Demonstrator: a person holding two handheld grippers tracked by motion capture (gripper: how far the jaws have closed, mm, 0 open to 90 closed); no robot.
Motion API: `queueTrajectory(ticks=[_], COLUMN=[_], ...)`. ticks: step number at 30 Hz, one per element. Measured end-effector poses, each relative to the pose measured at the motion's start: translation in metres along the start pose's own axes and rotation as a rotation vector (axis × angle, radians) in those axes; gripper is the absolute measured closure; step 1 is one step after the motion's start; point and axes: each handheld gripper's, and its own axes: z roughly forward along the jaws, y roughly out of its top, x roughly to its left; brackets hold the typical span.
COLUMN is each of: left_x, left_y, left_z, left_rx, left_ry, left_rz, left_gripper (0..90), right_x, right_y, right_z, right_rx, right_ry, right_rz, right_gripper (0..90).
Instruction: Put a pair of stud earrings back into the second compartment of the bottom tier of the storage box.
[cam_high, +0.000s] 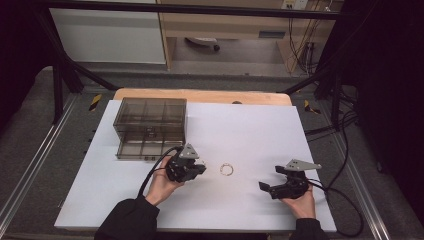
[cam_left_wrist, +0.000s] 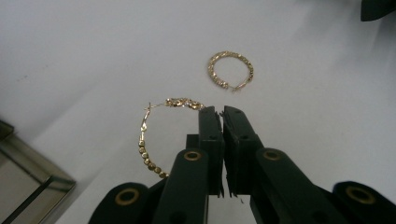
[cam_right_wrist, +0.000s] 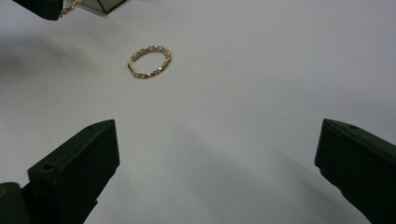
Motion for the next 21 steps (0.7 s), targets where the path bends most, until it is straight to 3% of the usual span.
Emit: queueTrajectory(ticks=[21], left_x=[0.029], left_y=[-0.023], left_z=[-0.042], left_rx=[0.008], left_ry=[0.071], left_rz=[-0.052], left_gripper=[86.2], right_x=[0.000], right_y=[0.000], right_z=[0.000], right_rx=[0.001], right_ry=[-0.001], right_rz=[0.000], right_gripper=[0.7])
